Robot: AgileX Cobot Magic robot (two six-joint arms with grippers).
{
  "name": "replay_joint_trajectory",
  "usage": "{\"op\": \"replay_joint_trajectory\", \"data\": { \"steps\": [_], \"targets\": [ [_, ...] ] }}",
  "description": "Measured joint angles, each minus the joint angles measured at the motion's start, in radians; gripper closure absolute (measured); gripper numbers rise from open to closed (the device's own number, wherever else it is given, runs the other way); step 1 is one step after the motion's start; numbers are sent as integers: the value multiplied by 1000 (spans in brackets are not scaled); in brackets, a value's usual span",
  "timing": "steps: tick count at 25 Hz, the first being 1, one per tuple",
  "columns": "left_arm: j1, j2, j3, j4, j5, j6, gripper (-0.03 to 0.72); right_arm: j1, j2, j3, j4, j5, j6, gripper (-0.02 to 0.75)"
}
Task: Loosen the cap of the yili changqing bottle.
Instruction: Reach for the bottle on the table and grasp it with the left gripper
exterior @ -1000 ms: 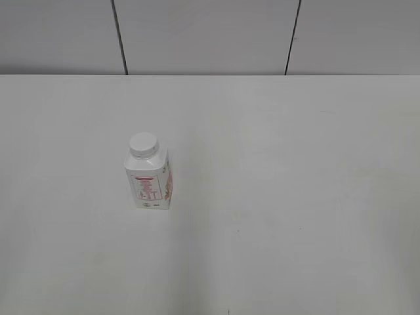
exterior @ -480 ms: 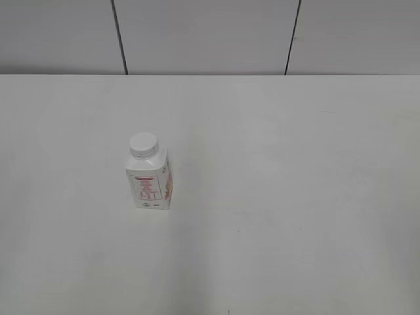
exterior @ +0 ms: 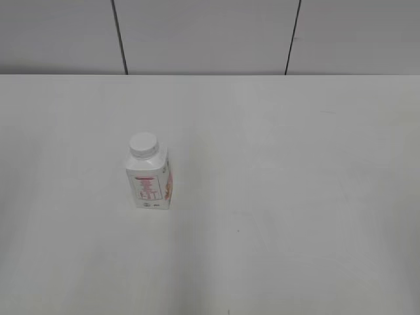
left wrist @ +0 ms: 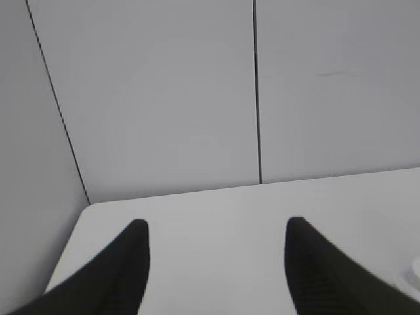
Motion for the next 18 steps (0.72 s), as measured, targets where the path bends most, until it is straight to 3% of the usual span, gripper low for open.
{"op": "replay_joint_trajectory", "data": {
  "steps": [4,9,14,18],
  "targets": [
    [0,134,0,142,-137,0,279,0,0,0,0,0,0,159],
    [0,309,1,194,-332,0,317,0,0,0,0,0,0,159],
    [0,525,1,73,-517,0,323,0,0,0,0,0,0,159],
    [0,695,1,35,-697,0,323,0,0,0,0,0,0,159]
  ]
}}
